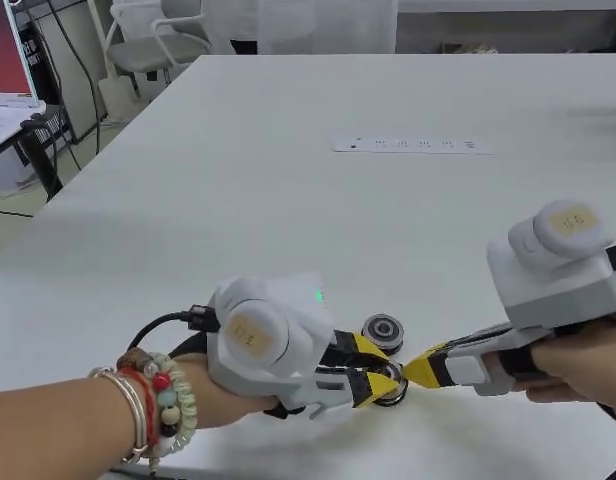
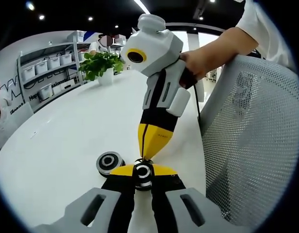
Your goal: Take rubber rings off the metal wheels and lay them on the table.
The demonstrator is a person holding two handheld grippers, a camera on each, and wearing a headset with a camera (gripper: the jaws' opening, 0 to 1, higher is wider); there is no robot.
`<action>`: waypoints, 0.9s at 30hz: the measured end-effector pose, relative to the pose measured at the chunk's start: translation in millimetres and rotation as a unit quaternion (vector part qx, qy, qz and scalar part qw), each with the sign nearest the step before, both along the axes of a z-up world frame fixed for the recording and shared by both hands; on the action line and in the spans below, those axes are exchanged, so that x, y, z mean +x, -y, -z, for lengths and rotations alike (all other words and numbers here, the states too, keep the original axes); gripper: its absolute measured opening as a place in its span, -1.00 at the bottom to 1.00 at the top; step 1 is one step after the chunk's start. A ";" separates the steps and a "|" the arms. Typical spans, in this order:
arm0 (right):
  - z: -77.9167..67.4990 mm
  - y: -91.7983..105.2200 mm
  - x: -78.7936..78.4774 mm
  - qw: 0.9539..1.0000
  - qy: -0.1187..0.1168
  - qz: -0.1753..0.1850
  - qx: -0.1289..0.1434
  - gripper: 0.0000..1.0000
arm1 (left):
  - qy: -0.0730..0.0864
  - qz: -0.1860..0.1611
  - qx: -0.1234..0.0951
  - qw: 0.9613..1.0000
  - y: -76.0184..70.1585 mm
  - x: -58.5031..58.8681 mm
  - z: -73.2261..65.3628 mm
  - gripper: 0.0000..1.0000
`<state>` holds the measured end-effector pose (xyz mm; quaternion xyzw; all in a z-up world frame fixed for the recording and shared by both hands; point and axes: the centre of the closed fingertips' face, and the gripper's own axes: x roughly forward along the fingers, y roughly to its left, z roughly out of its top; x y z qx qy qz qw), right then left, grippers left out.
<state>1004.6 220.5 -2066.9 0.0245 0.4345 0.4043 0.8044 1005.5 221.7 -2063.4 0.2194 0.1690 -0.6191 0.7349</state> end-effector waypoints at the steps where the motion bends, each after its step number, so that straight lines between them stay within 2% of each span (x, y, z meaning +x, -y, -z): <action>1: 0.0 0.0 0.0 1.000 0.000 0.000 0.000 -1.00 | 0.000 0.000 0.000 1.000 0.0 -0.1 0.0 -0.86; 27: -2.9 -2.8 -0.6 1.000 0.010 -0.012 -0.005 -1.00 | -0.002 -0.002 -0.002 1.000 0.2 0.2 0.1 -0.86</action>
